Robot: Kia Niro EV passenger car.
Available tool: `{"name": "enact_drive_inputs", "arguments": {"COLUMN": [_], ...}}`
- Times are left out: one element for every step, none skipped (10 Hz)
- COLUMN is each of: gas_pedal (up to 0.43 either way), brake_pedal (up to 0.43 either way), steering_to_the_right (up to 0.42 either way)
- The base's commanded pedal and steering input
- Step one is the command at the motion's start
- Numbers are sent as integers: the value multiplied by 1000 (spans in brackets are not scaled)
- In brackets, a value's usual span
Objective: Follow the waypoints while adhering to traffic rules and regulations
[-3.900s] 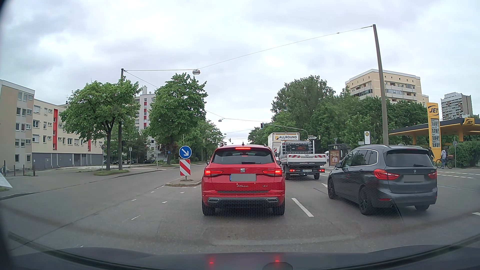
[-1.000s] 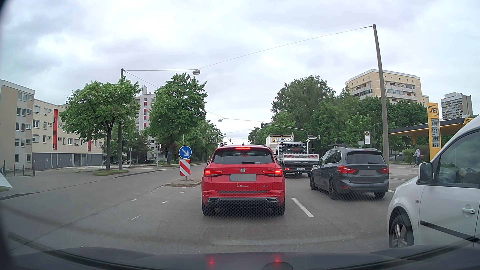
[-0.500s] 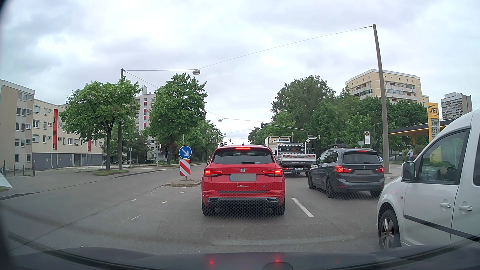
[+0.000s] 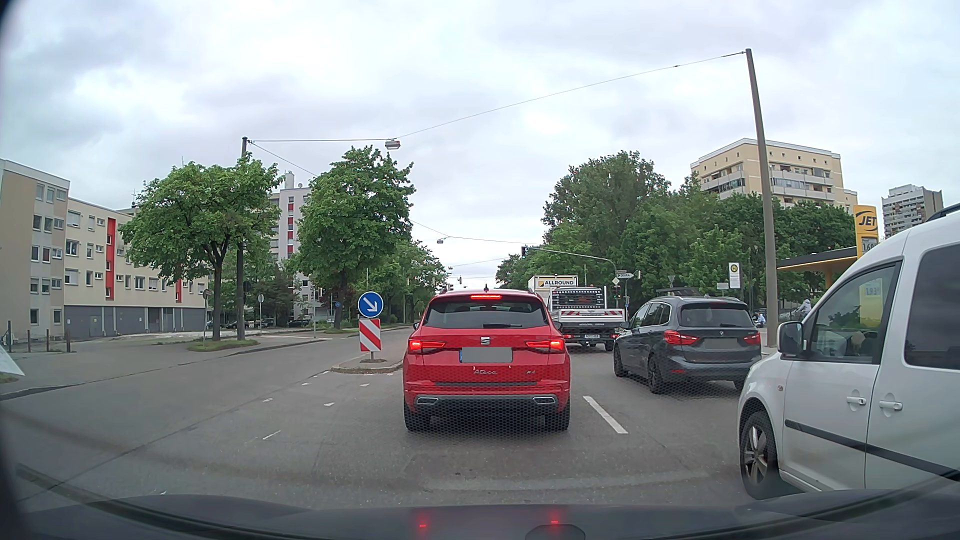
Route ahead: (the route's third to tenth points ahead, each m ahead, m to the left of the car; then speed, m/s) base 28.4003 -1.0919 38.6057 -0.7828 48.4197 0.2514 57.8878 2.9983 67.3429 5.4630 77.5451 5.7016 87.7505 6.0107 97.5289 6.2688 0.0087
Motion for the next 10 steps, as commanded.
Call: {"name": "enact_drive_inputs", "arguments": {"gas_pedal": [0,0,0,0,0,0,0,0,0,0], "brake_pedal": [128,128,128,128,128,128,134,128,134,128], "steering_to_the_right": [3,3,3,3,3,3,3,3,3,3]}}
